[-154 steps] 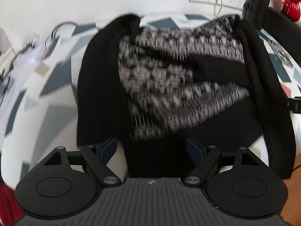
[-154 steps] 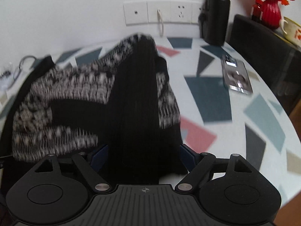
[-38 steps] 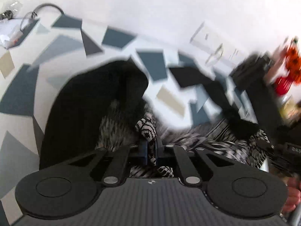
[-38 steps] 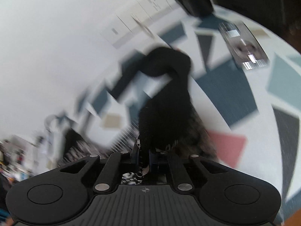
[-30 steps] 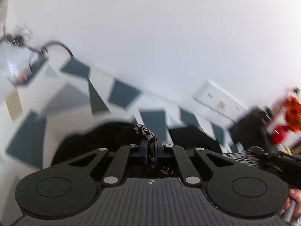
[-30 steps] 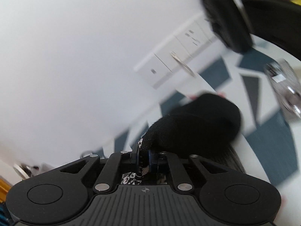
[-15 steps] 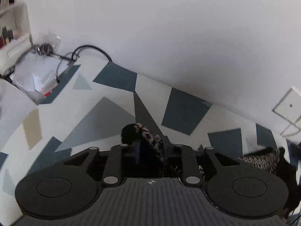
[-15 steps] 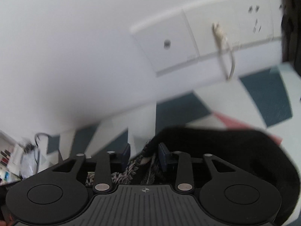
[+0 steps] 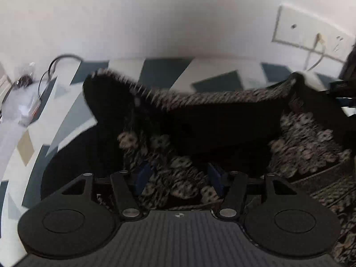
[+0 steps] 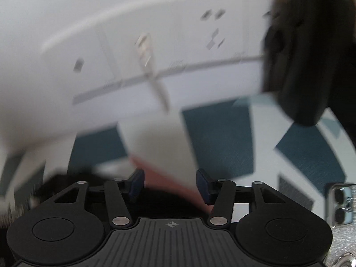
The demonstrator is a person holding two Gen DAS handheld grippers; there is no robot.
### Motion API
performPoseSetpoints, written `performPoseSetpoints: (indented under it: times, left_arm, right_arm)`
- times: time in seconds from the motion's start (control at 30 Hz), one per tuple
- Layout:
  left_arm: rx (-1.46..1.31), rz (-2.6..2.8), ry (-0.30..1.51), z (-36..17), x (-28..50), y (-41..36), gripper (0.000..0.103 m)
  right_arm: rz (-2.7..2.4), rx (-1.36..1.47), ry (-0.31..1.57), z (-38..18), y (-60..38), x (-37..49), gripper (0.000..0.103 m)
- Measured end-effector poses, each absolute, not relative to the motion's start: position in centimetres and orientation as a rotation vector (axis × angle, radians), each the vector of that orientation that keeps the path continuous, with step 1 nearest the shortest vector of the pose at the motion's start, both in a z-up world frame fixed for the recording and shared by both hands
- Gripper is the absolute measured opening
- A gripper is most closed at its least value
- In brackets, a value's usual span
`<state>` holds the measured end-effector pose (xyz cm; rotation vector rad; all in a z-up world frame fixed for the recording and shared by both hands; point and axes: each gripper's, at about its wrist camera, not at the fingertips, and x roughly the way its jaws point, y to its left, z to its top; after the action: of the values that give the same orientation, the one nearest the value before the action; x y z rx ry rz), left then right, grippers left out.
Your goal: Fold clothes
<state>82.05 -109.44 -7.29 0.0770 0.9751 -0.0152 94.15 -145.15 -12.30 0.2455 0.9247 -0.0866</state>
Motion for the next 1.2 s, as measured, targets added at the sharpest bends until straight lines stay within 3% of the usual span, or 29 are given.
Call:
performPoseSetpoints:
  times: [0.13,0.17,0.23,0.27,0.47,0.57,0.67,0.77,0.9,1.1,1.2]
  left_arm:
    - [0.105,0.002,1.01,-8.5,82.3,-108.6,0.059]
    - [0.115,-0.002,1.019,-8.8,82.4,-108.4,0.059]
    - [0.118,-0.014,1.036,-9.4,82.6,-108.3,0.059]
    - [0.117,-0.019,1.044,-9.7,82.7,-108.2,0.059]
    - [0.071,-0.057,1.053,-9.7,83.3,-107.7,0.059]
    - [0.081,-0.083,1.046,-9.8,83.4,-107.5,0.067]
    - [0.077,-0.108,1.043,-9.8,83.5,-107.1,0.067]
    - [0.064,-0.123,1.036,-9.4,83.3,-106.3,0.067]
    - [0.092,-0.123,0.996,-8.1,82.1,-105.0,0.068]
    - [0.227,0.007,0.848,-5.9,79.4,-101.0,0.089]
    - [0.239,0.113,0.871,-6.7,79.2,-97.6,0.09]
  right_arm:
    - [-0.004,0.176,0.943,-12.4,-143.5,92.3,0.051]
    - [0.013,0.167,0.951,-12.3,-143.1,91.9,0.046]
    - [0.02,0.18,0.945,-12.0,-143.1,91.2,0.019]
    - [0.016,0.2,0.941,-11.8,-143.2,90.8,0.015]
    - [-0.381,0.349,0.649,-6.4,-147.3,83.2,0.012]
    - [-0.604,0.391,0.578,-5.3,-149.6,79.0,0.014]
    - [-0.686,0.395,0.67,-6.1,-149.9,76.7,0.036]
    - [-0.593,0.341,0.672,-6.0,-147.1,75.6,0.037]
    - [-0.329,0.232,0.664,-5.9,-140.7,76.4,0.05]
    - [0.05,0.016,0.796,-10.5,-129.2,80.6,0.05]
    - [0.117,-0.047,0.877,-12.9,-125.8,82.5,0.049]
